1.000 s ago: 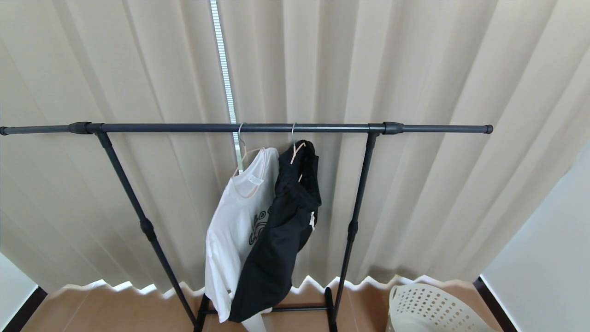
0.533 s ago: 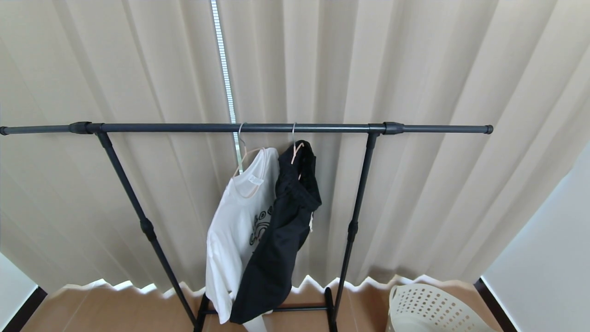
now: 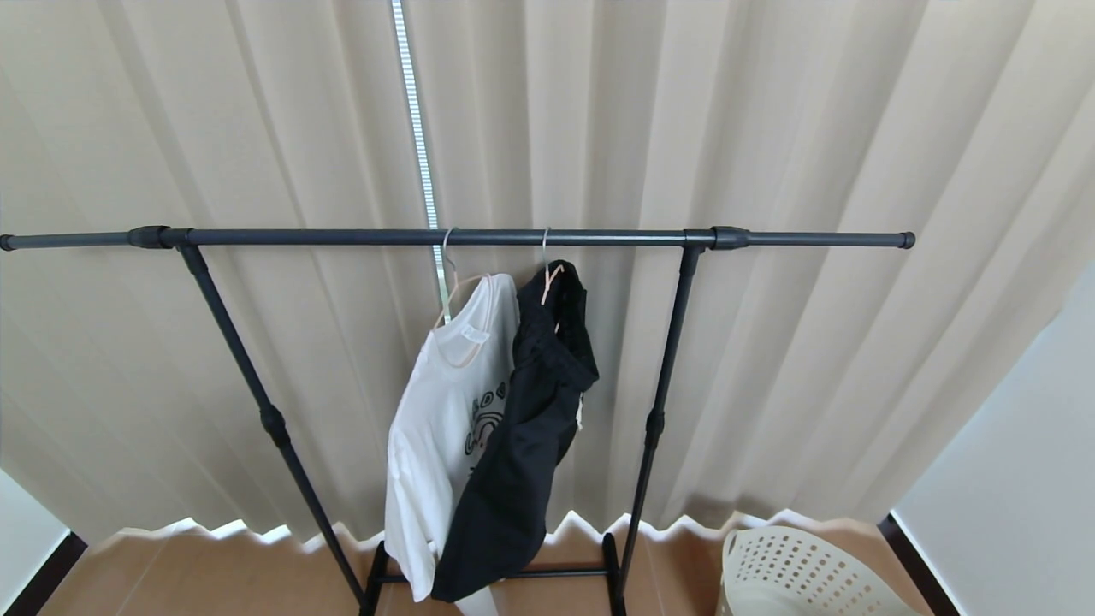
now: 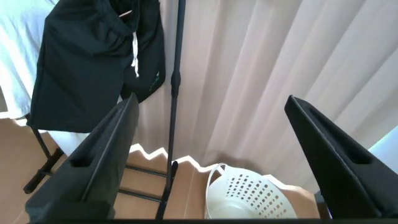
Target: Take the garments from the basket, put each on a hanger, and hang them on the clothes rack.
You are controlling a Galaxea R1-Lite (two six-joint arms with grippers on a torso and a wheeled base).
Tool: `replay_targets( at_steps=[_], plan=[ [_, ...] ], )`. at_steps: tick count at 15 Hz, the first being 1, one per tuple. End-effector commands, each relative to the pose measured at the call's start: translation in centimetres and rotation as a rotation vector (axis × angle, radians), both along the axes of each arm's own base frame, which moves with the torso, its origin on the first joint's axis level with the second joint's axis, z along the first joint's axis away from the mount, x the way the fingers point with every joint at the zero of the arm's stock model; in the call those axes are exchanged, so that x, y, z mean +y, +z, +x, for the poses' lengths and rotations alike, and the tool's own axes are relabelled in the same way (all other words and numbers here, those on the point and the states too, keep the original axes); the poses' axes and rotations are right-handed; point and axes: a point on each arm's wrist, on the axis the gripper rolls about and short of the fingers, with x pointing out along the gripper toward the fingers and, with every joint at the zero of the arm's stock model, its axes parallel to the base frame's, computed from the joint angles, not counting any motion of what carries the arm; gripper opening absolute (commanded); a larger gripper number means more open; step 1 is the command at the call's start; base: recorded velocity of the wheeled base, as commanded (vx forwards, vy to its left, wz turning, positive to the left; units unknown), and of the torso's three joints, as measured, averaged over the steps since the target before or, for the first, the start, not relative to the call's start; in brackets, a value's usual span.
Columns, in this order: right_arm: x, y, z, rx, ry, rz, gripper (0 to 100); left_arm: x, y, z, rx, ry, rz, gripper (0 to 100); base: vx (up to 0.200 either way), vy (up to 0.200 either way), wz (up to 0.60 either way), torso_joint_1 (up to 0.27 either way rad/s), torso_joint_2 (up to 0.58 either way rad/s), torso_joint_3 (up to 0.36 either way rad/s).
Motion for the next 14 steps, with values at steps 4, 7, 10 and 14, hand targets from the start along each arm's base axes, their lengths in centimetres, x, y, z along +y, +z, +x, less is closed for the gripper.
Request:
replay_targets(
  at_steps=[4, 7, 10, 14],
  plan=[
    [0.22, 0.03, -0.09, 0.005, 0.114, 0.051, 100, 0.01, 0.01, 0.02, 0.001, 0.004, -0.018, 100, 0.000, 0.000, 0.00, 0.000, 0.00, 0.000],
    [-0.44, -0.29, 0.38, -0.044, -0.188, 0.054, 100, 0.01, 0.03, 0.02, 0.002, 0.003, -0.047, 100, 0.000, 0.000, 0.00, 0.000, 0.00, 0.000],
    [-0.43, -0.67, 0.35, 0.000, -0.183, 0.045, 100, 0.01, 0.04, 0.02, 0.000, 0.004, -0.047, 100, 0.000, 0.000, 0.00, 0.000, 0.00, 0.000],
    [-0.42, -0.64, 0.37, -0.006, -0.180, 0.053, 100, 0.01, 0.04, 0.02, 0.000, 0.004, -0.047, 100, 0.000, 0.000, 0.00, 0.000, 0.00, 0.000]
  ],
)
